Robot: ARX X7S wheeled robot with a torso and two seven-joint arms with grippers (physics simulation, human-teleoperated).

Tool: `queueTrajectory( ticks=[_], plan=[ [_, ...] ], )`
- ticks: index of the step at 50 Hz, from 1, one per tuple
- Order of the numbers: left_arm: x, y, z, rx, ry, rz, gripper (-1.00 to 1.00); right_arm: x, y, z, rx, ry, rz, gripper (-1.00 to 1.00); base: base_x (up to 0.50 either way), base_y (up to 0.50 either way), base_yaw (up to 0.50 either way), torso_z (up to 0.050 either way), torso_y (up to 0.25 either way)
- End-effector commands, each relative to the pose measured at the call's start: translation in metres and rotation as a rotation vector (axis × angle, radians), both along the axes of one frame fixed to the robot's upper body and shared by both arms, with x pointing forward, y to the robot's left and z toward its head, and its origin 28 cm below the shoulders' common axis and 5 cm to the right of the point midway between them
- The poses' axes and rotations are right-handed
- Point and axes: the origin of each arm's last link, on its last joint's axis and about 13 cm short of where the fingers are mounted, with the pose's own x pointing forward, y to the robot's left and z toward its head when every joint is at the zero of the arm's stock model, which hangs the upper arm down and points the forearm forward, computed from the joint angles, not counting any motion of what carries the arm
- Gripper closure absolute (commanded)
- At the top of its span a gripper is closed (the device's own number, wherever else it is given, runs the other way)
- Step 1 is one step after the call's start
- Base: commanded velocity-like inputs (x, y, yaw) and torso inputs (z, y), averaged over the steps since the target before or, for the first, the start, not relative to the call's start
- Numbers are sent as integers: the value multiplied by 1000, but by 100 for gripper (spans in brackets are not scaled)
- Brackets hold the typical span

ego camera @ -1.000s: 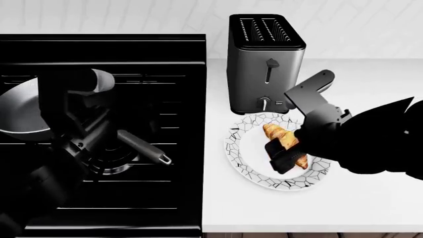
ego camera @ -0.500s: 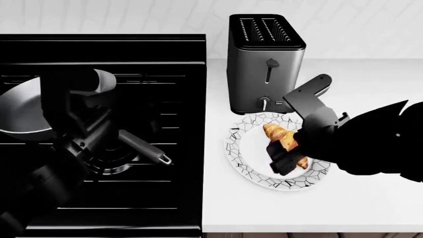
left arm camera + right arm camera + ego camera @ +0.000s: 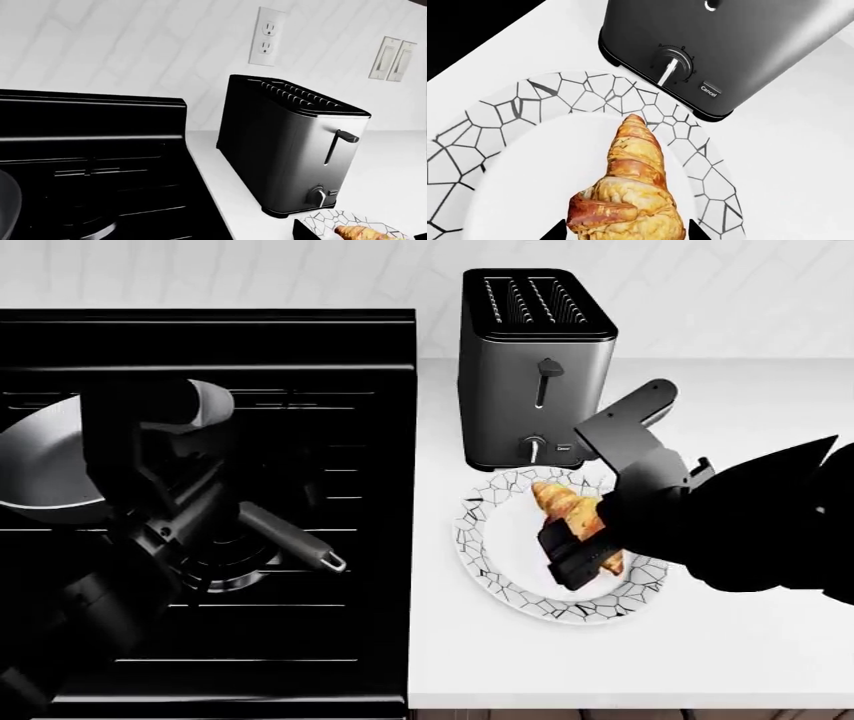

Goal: Pick the croissant and place it on the pan. Then turn on the stove to warm the croissant.

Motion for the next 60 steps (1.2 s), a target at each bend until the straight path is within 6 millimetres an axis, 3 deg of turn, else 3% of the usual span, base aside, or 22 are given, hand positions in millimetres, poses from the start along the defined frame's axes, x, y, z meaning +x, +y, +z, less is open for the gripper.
queueTrajectory(
  ticks=[1,40,60],
  plan=[
    [-2,-1,1,-2,-2,-7,-100,-5,-2,9,-7,-50,-1,100,0,0,0,0,0],
    [-34,2,12,-11,-85,-11,-100,-64,9,33,178,-459,31,100,0,0,0,0,0],
    [-33,4,13,-3,-113,-10,-100,-60,11,36,257,-520,6,100,0,0,0,0,0]
  ],
)
